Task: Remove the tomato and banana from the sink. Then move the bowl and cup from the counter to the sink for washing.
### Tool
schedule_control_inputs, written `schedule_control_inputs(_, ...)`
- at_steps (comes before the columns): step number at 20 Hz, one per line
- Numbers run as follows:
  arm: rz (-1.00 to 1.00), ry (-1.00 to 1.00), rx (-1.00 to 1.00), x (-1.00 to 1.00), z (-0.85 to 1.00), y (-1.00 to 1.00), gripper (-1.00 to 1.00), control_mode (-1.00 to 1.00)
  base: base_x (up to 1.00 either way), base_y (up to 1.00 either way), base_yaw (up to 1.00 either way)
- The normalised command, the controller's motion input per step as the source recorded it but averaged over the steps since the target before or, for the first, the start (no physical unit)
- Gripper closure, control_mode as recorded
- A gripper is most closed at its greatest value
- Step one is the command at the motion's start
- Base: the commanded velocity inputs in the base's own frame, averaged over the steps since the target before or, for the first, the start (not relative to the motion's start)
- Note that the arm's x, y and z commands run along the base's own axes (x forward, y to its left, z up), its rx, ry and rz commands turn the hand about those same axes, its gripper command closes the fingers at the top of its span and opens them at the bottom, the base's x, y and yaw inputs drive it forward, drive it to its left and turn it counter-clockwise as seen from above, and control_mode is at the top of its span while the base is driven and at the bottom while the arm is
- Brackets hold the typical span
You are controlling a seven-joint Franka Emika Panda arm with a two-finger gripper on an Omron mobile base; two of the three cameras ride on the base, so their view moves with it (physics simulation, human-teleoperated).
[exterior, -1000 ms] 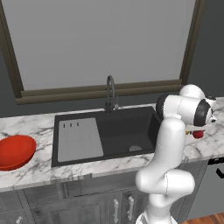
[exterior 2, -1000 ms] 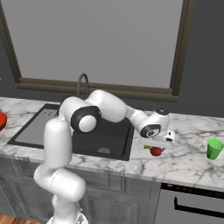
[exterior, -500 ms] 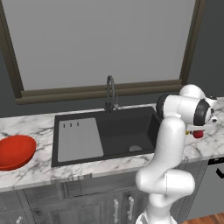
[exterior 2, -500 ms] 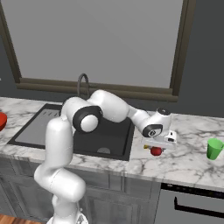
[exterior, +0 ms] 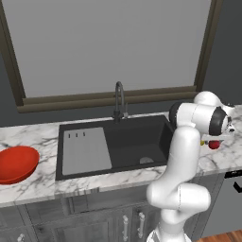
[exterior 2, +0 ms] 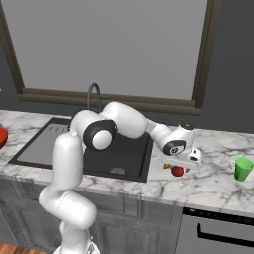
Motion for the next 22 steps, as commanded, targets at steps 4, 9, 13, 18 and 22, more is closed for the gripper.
schedule_control_inputs(4, -0.07, 0.00, 0.00, -0.03, -0.11, 0.00, -1.00, -1.00, 0.00, 0.00, 0.00)
schedule_control_inputs(9, -0.03, 0.00, 0.00, -0.05, -0.03, 0.00, -1.00, -1.00, 0.00, 0.00, 0.00)
schedule_control_inputs(13, 0.00, -0.10, 0.00, -0.12, 0.06, 0.00, -1.00, -1.00, 0.00, 0.00, 0.00)
schedule_control_inputs(18, 0.00, -0.18, 0.00, -0.10, 0.21, 0.01, -1.00, -1.00, 0.00, 0.00, 0.00)
schedule_control_inputs(22, 0.00, -0.22, 0.00, -0.07, 0.29, 0.00, -1.00, -1.00, 0.00, 0.00, 0.00)
